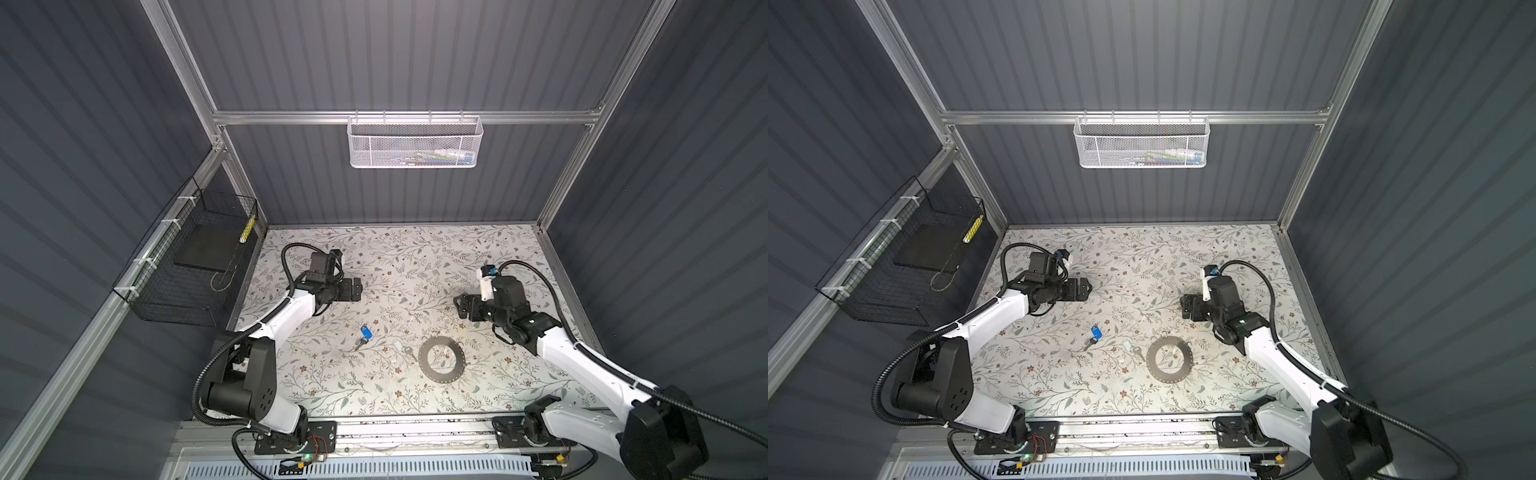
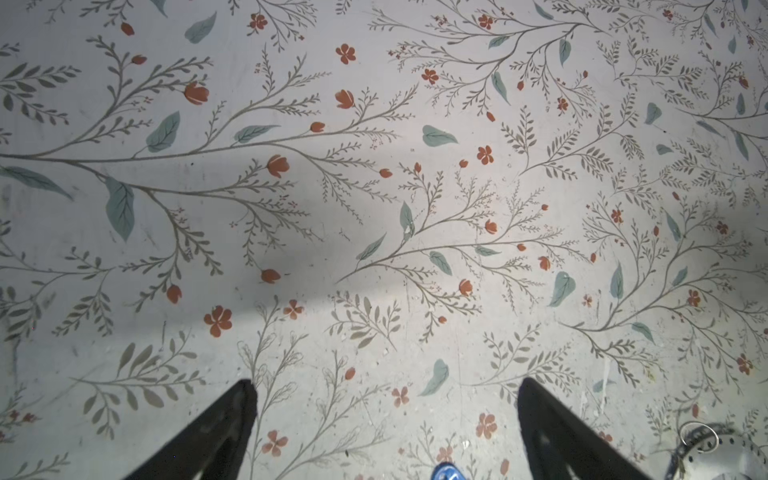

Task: Put the keys on the keyring

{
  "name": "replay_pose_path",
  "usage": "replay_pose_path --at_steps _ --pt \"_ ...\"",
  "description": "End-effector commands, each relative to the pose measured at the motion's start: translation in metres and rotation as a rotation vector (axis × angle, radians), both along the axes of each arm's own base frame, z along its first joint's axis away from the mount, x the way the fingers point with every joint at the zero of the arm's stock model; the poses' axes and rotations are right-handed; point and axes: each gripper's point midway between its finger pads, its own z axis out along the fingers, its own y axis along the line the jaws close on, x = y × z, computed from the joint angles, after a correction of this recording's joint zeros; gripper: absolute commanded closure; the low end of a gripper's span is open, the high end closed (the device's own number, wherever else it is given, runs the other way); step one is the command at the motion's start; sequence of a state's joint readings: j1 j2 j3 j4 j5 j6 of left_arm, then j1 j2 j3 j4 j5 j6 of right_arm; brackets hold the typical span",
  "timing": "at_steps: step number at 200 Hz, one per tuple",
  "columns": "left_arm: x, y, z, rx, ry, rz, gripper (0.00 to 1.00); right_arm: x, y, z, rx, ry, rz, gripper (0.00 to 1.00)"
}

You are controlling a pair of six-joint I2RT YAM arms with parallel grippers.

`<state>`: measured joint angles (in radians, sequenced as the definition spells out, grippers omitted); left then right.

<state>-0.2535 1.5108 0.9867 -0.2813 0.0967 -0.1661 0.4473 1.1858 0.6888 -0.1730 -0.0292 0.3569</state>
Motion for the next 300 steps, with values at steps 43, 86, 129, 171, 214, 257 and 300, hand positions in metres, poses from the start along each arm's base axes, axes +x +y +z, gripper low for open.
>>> replay_pose_path --at_steps 43,86,129,171,214,257,300 --pt "-0.016 -0.003 -0.013 -0.039 0.095 -0.009 0.06 -0.031 0.043 -0.055 -0.1 0.26 0.068 0.27" --pt "-0.015 -0.005 -0.01 -0.052 0.095 -0.009 0.1 -0.039 0.061 -0.067 -0.11 0.297 0.109 0.28" --pt "-0.014 -0.008 -0.012 -0.067 0.103 -0.013 0.15 -0.037 0.068 -0.067 -0.108 0.327 0.13 0.46" --pt "-0.014 -0.011 -0.013 -0.081 0.112 -0.025 0.2 -0.038 0.071 -0.08 -0.125 0.396 0.15 0.59" --pt "-0.014 -0.011 -0.014 -0.078 0.115 -0.03 0.25 -0.033 0.071 -0.085 -0.114 0.416 0.14 0.65" --pt "-0.014 -0.013 -0.016 -0.082 0.122 -0.035 0.27 -0.031 0.072 -0.088 -0.101 0.438 0.149 0.67" --pt "-0.014 -0.014 -0.018 -0.083 0.129 -0.038 0.29 -0.036 0.068 -0.096 -0.11 0.487 0.145 0.68"
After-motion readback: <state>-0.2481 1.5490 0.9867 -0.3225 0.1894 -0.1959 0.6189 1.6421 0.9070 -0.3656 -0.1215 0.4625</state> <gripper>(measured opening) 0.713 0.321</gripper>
